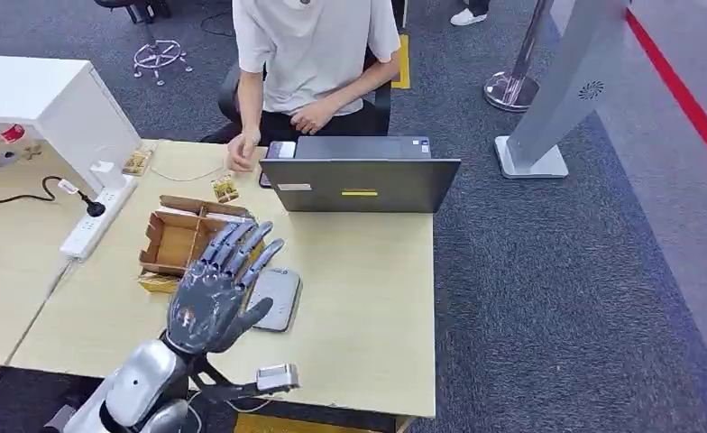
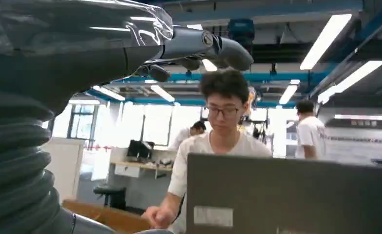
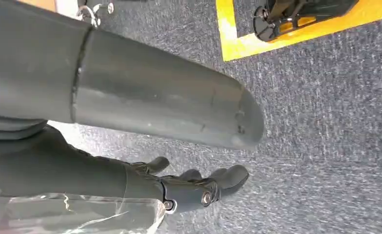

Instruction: Pass the card to the sensor for recognition and then transmit it.

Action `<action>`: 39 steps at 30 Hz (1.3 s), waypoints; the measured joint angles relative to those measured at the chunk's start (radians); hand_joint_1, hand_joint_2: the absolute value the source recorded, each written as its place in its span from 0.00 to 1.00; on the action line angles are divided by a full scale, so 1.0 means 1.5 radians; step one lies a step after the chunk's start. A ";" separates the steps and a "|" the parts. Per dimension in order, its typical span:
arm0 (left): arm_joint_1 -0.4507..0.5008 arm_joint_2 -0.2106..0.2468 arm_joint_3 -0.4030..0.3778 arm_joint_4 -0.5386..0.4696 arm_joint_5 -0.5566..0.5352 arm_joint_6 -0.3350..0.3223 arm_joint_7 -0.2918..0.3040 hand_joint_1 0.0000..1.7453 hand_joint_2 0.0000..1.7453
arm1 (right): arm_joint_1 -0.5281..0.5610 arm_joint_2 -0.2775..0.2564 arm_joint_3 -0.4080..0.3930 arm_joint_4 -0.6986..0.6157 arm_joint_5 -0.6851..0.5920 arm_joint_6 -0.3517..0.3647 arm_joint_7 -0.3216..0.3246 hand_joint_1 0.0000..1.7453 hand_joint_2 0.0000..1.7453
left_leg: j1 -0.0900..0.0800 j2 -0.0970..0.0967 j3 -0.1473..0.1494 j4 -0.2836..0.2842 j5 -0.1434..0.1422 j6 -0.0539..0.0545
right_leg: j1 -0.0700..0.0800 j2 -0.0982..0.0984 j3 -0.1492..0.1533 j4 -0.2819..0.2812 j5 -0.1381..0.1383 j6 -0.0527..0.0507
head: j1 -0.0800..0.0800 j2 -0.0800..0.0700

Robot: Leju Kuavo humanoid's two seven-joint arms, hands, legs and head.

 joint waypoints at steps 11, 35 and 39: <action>0.069 0.100 0.017 -0.048 0.049 -0.185 0.104 0.00 1.00 | 0.000 -0.015 -0.031 -0.002 -0.020 0.109 -0.013 0.00 0.00 | 0.000 -0.002 0.001 0.000 0.001 0.000 | 0.000 -0.003 0.001 0.001 -0.001 -0.001 | -0.001 0.000; 0.067 0.057 0.124 0.053 0.040 -0.182 0.158 0.00 1.00 | -0.002 -0.043 -0.038 -0.002 0.003 0.136 -0.014 0.00 0.00 | 0.000 -0.002 0.001 0.000 0.000 0.000 | 0.000 -0.003 0.001 0.001 0.000 -0.001 | 0.000 0.000; 0.060 0.051 0.133 0.071 0.036 -0.181 0.160 0.00 1.00 | -0.002 -0.044 -0.038 -0.002 0.009 0.138 -0.014 0.00 0.00 | 0.000 -0.002 0.001 0.000 0.000 0.000 | 0.000 -0.003 0.001 0.000 0.000 -0.001 | 0.000 0.000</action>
